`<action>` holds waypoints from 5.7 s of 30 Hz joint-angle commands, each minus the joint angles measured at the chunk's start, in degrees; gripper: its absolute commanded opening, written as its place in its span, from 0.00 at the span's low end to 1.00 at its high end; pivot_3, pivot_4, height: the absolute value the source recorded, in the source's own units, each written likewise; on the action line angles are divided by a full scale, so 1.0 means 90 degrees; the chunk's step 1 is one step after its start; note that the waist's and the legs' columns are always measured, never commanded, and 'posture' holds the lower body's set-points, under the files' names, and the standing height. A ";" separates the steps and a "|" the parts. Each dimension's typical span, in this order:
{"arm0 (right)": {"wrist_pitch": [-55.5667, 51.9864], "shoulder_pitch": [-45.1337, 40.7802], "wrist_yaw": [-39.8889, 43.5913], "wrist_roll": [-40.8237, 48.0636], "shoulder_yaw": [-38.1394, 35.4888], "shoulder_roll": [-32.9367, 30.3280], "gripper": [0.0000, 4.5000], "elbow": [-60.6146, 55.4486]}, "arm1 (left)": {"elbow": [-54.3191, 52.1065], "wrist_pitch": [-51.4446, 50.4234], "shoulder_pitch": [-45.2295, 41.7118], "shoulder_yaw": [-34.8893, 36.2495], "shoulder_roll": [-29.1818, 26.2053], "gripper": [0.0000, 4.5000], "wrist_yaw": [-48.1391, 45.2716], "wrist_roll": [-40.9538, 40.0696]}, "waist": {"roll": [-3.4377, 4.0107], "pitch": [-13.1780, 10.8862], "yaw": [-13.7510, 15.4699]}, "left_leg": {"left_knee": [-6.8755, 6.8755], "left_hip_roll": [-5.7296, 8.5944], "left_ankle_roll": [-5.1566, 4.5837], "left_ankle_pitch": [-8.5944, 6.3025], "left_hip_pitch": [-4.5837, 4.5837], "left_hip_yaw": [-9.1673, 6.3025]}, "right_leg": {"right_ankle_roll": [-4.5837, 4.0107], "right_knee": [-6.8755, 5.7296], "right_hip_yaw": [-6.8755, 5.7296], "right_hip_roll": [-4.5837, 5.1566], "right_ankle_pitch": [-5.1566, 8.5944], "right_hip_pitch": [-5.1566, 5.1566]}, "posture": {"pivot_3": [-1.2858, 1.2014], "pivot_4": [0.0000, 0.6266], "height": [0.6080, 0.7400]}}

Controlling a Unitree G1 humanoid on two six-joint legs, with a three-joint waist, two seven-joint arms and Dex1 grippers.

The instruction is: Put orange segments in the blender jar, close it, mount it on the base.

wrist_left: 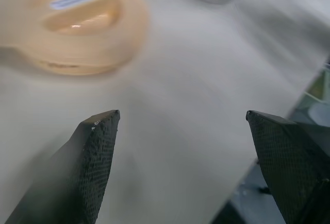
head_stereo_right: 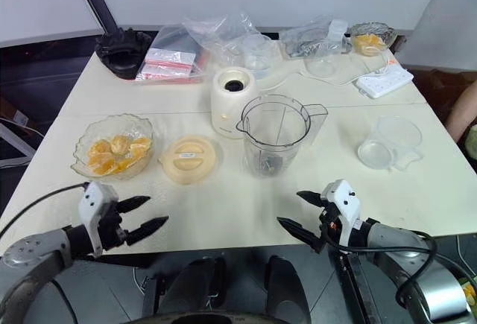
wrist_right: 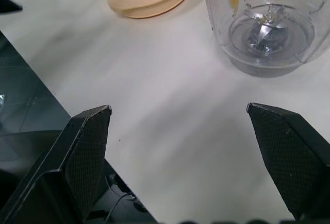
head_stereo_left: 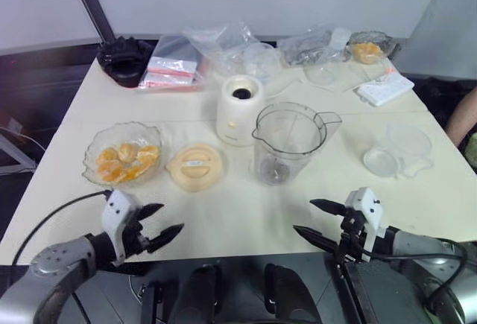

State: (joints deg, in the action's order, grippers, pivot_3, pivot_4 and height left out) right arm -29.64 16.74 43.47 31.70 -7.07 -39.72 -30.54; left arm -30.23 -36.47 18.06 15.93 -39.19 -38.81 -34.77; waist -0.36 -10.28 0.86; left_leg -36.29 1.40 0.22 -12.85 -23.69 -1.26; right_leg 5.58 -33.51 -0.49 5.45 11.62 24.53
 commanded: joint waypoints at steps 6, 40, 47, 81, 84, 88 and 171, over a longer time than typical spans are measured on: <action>-0.0424 -0.0634 -0.0612 0.0276 0.0676 0.0629 0.98 -0.0954 | 0.1744 -0.2156 -0.3224 0.1311 -0.0836 0.92 0.1486 -0.0774 | -0.0039 -0.0013 -0.0054 | -0.0053 -0.0036 -0.0004 0.0002 0.0006 -0.0009 | -0.0001 -0.0073 -0.0015 -0.0044 -0.0002 -0.0009 | 0.52 0.24 1.00; -0.0541 -0.0405 -0.0948 0.0219 0.0564 0.0503 0.98 -0.1381 | 0.9443 -0.1099 -0.8323 -0.0752 0.0635 0.92 0.3432 0.2668 | -0.0138 -0.0031 -0.0013 | -0.0072 -0.0025 0.0010 -0.0007 0.0011 0.0002 | -0.0001 -0.0087 0.0001 -0.0040 -0.0039 -0.0015 | 0.52 0.24 1.00; -0.0533 -0.0349 -0.0980 0.0204 0.0539 0.0490 0.98 -0.1422 | 0.9848 -0.1248 -0.8402 -0.0588 0.0746 0.92 0.3528 0.2613 | -0.0139 -0.0031 -0.0013 | -0.0072 -0.0026 0.0010 -0.0007 0.0011 0.0003 | 0.0003 -0.0087 0.0001 -0.0040 -0.0042 -0.0014 | 0.52 0.24 1.00; -0.0664 0.0107 -0.0599 0.0662 -0.0720 0.0006 1.00 -0.0956 | 0.4693 -0.1327 -0.7229 -0.0905 -0.0998 0.27 -0.0443 0.1808 | -0.0148 -0.0033 -0.0028 | -0.0068 -0.0028 0.0033 -0.0023 0.0006 0.0010 | -0.0003 -0.0079 0.0013 -0.0012 -0.0044 -0.0006 | 0.52 0.24 1.00; -0.0706 0.0064 -0.0489 0.0722 -0.1206 -0.0166 1.00 -0.0544 | 0.4068 -0.1232 -0.7288 -0.0675 -0.1168 0.27 -0.1617 0.0962 | -0.0148 -0.0033 0.0005 | -0.0069 -0.0029 0.0036 -0.0025 -0.0014 0.0009 | -0.0012 -0.0067 0.0014 0.0001 -0.0048 0.0006 | 0.52 0.24 1.00; -0.0699 -0.0125 -0.0514 0.0746 -0.1529 -0.0216 1.00 -0.0316 | 0.4043 -0.1367 -0.8073 -0.0689 -0.0772 0.27 -0.2605 0.0026 | -0.0144 -0.0034 0.0053 | -0.0086 -0.0029 0.0036 -0.0025 -0.0037 0.0012 | -0.0012 -0.0062 -0.0005 0.0014 -0.0048 0.0004 | 0.52 0.24 1.00; 0.3044 -0.3495 -0.2841 -0.1516 -0.2832 0.0531 1.00 0.7439 | -0.0197 -0.1733 -0.4863 -0.1363 0.0408 0.92 -0.0779 -0.1259 | -0.0019 -0.0016 -0.0224 | -0.0183 -0.0055 -0.0075 -0.0061 0.0004 0.0117 | 0.0015 -0.0096 0.0056 -0.0055 -0.0053 -0.0038 | 0.52 0.24 1.00</action>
State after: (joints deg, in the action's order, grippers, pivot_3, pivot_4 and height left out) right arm -4.16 -13.37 17.76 17.67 -32.17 -33.07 37.10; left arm -29.83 -52.33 -25.45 3.40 -34.96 -45.83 -44.74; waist -0.53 -10.43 -1.15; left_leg -37.93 0.91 -0.45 -13.41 -23.62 -0.20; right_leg 5.71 -34.38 0.04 4.95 11.15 24.18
